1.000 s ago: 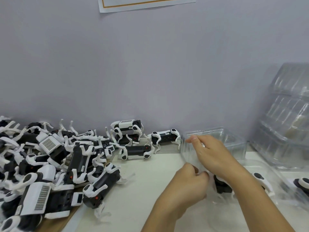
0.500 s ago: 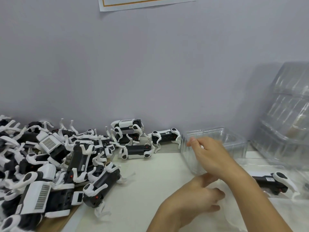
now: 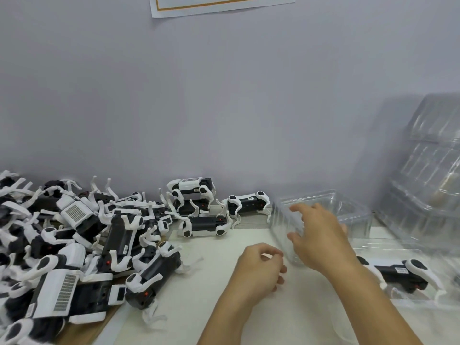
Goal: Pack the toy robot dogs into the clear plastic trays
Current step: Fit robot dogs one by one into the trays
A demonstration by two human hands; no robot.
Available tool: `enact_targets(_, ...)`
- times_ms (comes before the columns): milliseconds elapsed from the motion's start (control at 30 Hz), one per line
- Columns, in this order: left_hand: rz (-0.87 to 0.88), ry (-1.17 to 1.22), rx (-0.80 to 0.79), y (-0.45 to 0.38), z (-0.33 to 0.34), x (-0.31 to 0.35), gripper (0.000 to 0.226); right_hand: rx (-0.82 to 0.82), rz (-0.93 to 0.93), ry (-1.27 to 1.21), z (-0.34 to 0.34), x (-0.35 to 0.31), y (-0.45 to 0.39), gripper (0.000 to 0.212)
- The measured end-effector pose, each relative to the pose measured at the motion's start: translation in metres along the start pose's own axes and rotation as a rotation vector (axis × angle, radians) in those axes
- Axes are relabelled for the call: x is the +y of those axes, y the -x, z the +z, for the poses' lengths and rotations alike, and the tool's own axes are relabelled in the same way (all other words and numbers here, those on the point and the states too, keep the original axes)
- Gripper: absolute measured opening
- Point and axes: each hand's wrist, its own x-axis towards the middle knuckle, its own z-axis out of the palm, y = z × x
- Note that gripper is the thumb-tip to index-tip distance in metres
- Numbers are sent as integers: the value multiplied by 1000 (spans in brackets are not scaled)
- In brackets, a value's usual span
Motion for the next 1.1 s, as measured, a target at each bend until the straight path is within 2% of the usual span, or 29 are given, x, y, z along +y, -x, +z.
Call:
enact_targets(133, 10, 25, 86, -2, -5, -1, 20, 19, 39, 68, 4, 0, -1, 50)
enact_targets(300, 10, 24, 114, -5, -5, -3, 19, 53, 4, 118, 9, 0, -1, 29)
enact_targets(400, 8, 31, 134, -7, -5, -6, 17, 111, -31, 102, 5, -1, 0, 26)
enact_targets(533, 27, 132, 176, -10, -6, -7, 13, 226, -71, -61, -8, -9, -1, 30)
enact_targets(633, 73, 255, 171, -12, -5, -3, 29, 277, -91, -293, -20, -20, 2, 28)
enact_targets(733, 115, 487, 160, -11, -7, 5, 31, 226, -94, -455, -27, -32, 6, 24)
enact_targets(833, 139, 673, 221, -10, -14, 8, 21, 150, -69, -478, -30, -38, 7, 17)
enact_targets(900, 121, 782, 204, -9, -18, 10, 15, 99, -44, -479, -31, -38, 7, 14)
enact_targets(1100, 117, 920, 127, -9, -19, 12, 21, 60, -44, -442, -35, -36, 9, 26)
